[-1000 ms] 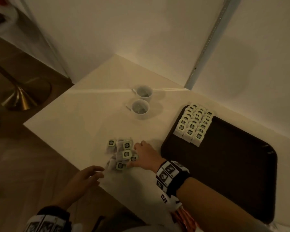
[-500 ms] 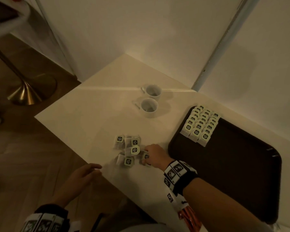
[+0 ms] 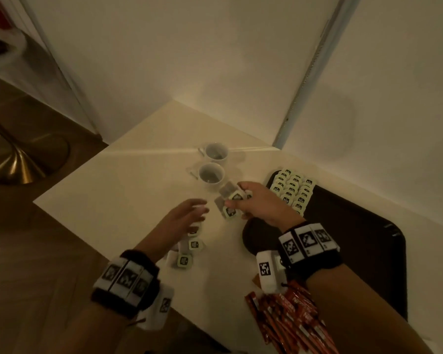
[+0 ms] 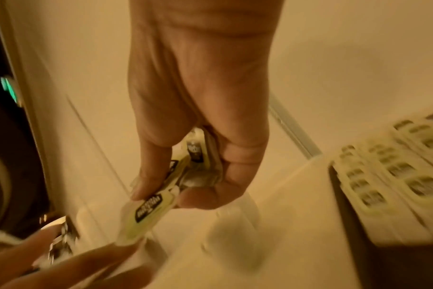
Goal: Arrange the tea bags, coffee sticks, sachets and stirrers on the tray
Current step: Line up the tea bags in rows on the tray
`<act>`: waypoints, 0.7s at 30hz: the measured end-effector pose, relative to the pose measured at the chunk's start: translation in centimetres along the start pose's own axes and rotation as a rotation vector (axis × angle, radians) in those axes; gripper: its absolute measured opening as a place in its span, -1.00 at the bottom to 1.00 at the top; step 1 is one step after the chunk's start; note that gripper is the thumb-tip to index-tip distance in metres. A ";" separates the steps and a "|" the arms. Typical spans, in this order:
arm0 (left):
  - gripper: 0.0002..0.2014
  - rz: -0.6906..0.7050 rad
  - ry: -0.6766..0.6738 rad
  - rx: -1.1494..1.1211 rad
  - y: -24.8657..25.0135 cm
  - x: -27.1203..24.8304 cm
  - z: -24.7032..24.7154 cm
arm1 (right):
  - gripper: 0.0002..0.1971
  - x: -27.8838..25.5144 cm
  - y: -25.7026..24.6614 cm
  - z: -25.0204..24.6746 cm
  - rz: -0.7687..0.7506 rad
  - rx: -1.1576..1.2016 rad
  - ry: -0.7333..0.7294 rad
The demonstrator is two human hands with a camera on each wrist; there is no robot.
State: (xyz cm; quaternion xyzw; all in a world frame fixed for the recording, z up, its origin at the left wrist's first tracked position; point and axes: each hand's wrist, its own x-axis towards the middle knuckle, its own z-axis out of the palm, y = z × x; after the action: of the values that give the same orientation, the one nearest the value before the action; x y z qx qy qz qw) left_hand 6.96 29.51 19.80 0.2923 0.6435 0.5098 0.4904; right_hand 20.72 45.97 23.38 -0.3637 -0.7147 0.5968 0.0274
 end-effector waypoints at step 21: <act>-0.77 0.015 -0.162 -0.770 7.0 8.4 12.0 | -0.77 -5.3 -0.9 -8.4 -0.142 0.172 0.517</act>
State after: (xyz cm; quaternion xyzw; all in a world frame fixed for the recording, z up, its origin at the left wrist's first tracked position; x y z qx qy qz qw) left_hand 14.34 43.50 23.62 0.1307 0.3625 0.6927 0.6097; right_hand 28.15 49.97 28.68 -0.4493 -0.6545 0.5392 0.2811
